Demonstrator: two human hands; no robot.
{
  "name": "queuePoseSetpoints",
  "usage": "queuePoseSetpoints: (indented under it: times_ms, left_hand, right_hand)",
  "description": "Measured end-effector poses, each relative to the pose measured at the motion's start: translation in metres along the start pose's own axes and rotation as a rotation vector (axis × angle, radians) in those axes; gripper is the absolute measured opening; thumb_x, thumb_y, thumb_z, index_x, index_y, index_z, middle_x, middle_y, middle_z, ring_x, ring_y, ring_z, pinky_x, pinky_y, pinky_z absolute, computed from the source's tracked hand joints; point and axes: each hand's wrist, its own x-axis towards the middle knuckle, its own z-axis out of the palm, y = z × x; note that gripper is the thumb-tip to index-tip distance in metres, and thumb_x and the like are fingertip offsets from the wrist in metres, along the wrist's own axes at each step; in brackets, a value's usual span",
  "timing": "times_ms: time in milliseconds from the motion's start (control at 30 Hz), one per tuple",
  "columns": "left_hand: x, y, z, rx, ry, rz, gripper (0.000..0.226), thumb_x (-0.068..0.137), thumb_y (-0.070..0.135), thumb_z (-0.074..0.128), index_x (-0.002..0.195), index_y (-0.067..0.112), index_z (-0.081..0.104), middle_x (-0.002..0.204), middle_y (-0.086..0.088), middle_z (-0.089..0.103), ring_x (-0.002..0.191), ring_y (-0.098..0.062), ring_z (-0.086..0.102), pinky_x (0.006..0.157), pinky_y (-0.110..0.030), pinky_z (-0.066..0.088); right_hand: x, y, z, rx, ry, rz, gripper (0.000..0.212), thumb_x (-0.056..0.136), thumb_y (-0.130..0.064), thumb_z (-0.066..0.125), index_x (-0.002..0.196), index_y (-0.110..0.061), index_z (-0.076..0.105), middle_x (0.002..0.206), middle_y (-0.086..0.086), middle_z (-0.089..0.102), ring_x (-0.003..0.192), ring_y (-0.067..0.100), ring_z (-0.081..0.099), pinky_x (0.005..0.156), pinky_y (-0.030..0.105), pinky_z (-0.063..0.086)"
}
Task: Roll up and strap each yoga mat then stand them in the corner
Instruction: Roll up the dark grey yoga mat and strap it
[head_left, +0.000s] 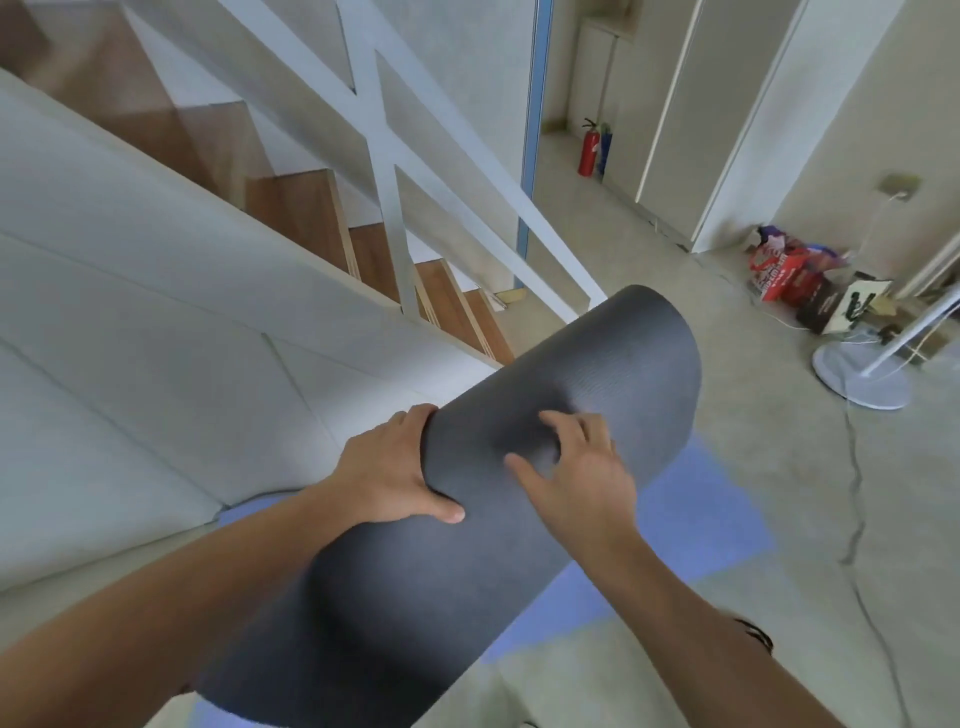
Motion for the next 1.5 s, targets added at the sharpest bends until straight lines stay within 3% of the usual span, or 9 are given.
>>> queuePoseSetpoints:
  times_ms: [100, 267, 500, 767, 867, 1000, 1167, 1333, 1500]
  left_hand:
    - [0.004, 0.001, -0.007, -0.077, 0.081, -0.051, 0.105, 0.041, 0.07, 0.08, 0.131, 0.039, 0.036, 0.115, 0.022, 0.051, 0.103, -0.006, 0.055, 0.089, -0.031, 0.046]
    - [-0.004, 0.008, -0.011, -0.241, 0.077, -0.055, 0.102, 0.044, 0.065, 0.086, 0.128, 0.04, 0.035, 0.112, 0.026, 0.054, 0.099, -0.005, 0.056, 0.087, -0.028, 0.048]
    - [-0.013, -0.001, 0.006, -0.53, -0.068, -0.043, 0.108, 0.045, 0.059, 0.091, 0.134, 0.041, 0.032, 0.121, 0.025, 0.055, 0.109, -0.003, 0.058, 0.096, -0.034, 0.052]
    - [-0.008, 0.022, -0.008, -1.08, 0.026, 0.057, 0.093, 0.074, 0.003, 0.081, 0.151, 0.025, 0.034, 0.133, 0.012, 0.062, 0.12, -0.005, 0.059, 0.095, -0.025, 0.051]
    - [-0.01, 0.042, -0.064, -1.186, 0.314, 0.194, 0.105, 0.065, 0.028, 0.085, 0.153, 0.035, 0.028, 0.143, 0.017, 0.052, 0.129, -0.006, 0.052, 0.1, -0.028, 0.049]
    - [-0.029, 0.068, -0.111, -1.213, 0.505, 0.1, 0.084, 0.055, 0.048, 0.088, 0.127, 0.043, 0.046, 0.111, 0.032, 0.063, 0.108, 0.005, 0.061, 0.082, -0.023, 0.055]
    - [-0.038, 0.062, -0.142, -1.366, 0.181, -0.205, 0.078, 0.065, 0.085, 0.053, 0.127, 0.039, 0.061, 0.133, 0.007, 0.061, 0.122, -0.032, 0.053, 0.094, -0.064, 0.046]
    - [-0.042, 0.039, -0.139, -0.837, -0.019, -0.34, 0.022, 0.099, 0.025, 0.055, 0.118, 0.015, 0.062, 0.108, -0.016, 0.07, 0.093, -0.036, 0.071, 0.071, -0.047, 0.063]
    - [-0.041, 0.013, -0.107, -0.932, -0.02, -0.328, 0.032, 0.093, -0.009, 0.045, 0.102, 0.012, 0.068, 0.088, -0.009, 0.076, 0.078, -0.025, 0.075, 0.07, -0.039, 0.063]
  right_hand:
    - [0.022, -0.002, -0.004, 0.473, -0.115, 0.383, 0.093, 0.067, -0.072, 0.07, 0.14, -0.02, 0.043, 0.134, -0.002, 0.05, 0.121, 0.019, 0.052, 0.096, 0.039, 0.048]
    - [0.052, -0.013, -0.004, 0.847, -0.112, 0.542, 0.129, 0.028, -0.088, 0.074, 0.135, -0.023, 0.044, 0.137, -0.002, 0.045, 0.122, 0.024, 0.051, 0.097, 0.049, 0.052]
    - [0.07, -0.001, -0.003, 1.397, -0.284, 0.402, 0.09, 0.054, -0.042, 0.092, 0.133, -0.021, 0.053, 0.13, -0.001, 0.065, 0.117, 0.021, 0.063, 0.096, 0.047, 0.053]
    - [0.057, -0.043, 0.005, 0.889, 0.004, 0.166, 0.103, 0.041, -0.047, 0.094, 0.13, -0.031, 0.044, 0.114, -0.019, 0.065, 0.106, 0.006, 0.064, 0.087, 0.035, 0.056]
    - [0.036, -0.057, 0.011, 0.722, -0.016, 0.106, 0.113, 0.042, -0.051, 0.091, 0.138, -0.043, 0.031, 0.122, -0.023, 0.056, 0.107, 0.005, 0.061, 0.083, 0.034, 0.057]
    - [0.021, -0.064, 0.023, 0.579, 0.024, 0.053, 0.118, 0.044, -0.057, 0.09, 0.14, -0.045, 0.023, 0.132, -0.019, 0.048, 0.117, 0.013, 0.056, 0.088, 0.042, 0.056]
    - [0.016, -0.062, 0.026, 0.478, 0.03, 0.001, 0.117, 0.045, -0.057, 0.089, 0.14, -0.04, 0.023, 0.133, -0.019, 0.046, 0.117, 0.012, 0.054, 0.089, 0.041, 0.055]
    - [0.004, -0.047, 0.035, 0.424, -0.073, 0.028, 0.122, 0.042, -0.055, 0.09, 0.141, -0.043, 0.019, 0.136, -0.023, 0.043, 0.124, 0.011, 0.049, 0.099, 0.039, 0.049]
    - [0.019, -0.041, 0.016, 0.624, -0.336, -0.121, 0.11, 0.042, -0.052, 0.09, 0.134, -0.051, 0.029, 0.134, -0.023, 0.049, 0.122, 0.002, 0.051, 0.091, 0.026, 0.053]
